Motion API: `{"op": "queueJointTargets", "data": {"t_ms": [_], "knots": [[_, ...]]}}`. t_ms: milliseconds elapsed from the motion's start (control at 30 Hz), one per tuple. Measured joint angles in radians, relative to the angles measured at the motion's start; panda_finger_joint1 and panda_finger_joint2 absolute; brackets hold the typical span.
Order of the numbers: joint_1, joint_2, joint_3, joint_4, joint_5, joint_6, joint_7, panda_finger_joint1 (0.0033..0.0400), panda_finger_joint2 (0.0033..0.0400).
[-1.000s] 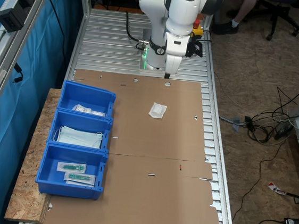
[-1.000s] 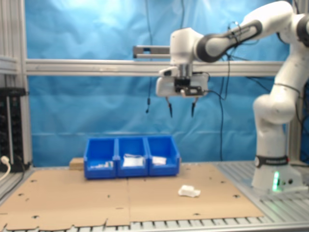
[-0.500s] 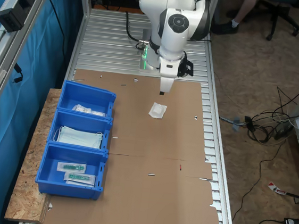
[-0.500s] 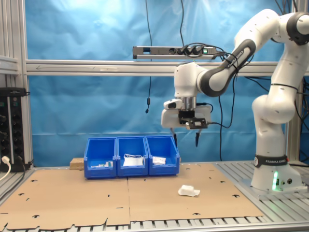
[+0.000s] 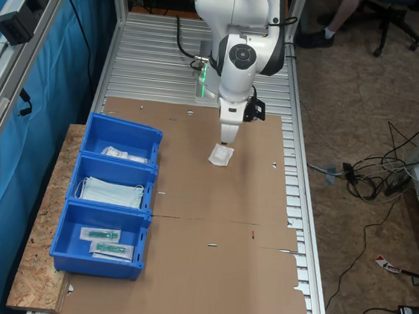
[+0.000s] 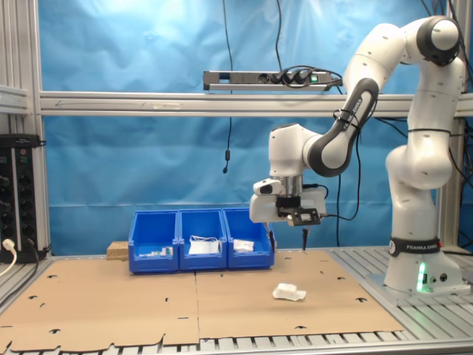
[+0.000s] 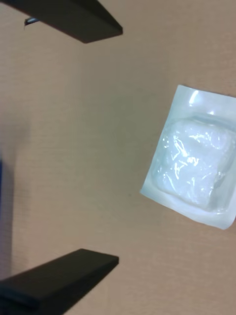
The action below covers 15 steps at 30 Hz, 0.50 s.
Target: Pick and place sorting task of medical equipment.
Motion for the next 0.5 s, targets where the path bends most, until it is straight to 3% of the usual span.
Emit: {"op": "queueJointTargets", "data": {"t_ms": [500], "knots": [[0.0,0.194,0.0,-0.006,0.0,0.252,0.0,0.04,0.04]]}}
